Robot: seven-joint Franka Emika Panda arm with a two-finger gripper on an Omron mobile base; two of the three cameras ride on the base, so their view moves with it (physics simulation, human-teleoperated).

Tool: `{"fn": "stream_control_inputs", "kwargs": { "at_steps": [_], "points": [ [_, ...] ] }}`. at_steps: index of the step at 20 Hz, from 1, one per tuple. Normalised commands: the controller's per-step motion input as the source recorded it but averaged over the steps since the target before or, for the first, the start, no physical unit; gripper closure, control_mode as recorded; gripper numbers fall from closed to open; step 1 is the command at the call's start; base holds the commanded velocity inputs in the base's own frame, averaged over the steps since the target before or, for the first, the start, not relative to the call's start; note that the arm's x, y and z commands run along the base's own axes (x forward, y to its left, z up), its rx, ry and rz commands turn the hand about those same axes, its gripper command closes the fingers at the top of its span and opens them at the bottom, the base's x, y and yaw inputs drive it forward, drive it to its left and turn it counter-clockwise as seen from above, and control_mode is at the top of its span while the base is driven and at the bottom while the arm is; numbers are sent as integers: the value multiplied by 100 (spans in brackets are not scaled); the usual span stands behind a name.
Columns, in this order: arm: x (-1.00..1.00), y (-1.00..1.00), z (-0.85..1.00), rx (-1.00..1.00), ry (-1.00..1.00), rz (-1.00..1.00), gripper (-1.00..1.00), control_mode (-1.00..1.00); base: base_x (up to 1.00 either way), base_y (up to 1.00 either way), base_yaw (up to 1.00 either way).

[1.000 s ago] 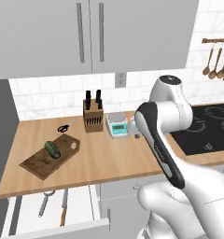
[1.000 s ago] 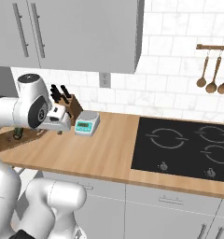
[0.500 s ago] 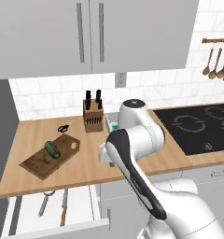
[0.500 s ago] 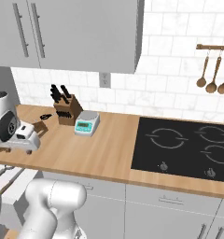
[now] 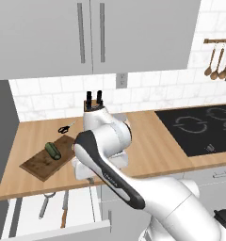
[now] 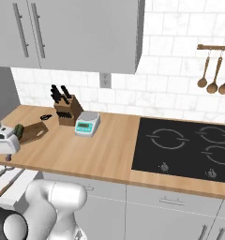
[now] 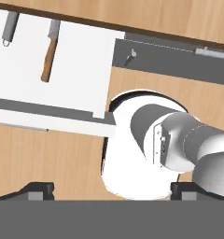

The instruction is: Place the appropriate cutting tool for cutting the cucumber skin on the cutting board.

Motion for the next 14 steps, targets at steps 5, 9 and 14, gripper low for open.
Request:
{"fn": "stream_control_inputs", "kwargs": {
  "at_steps": [5,9,14],
  "points": [
    [-14,31,-34,0,8,7,-100,-100,0,0,0],
    [-5,51,-30,0,10,0,-100,-100,0,0,0],
    [-5,46,-26,-1,11,2,-100,-100,0,0,0]
  ]
}}
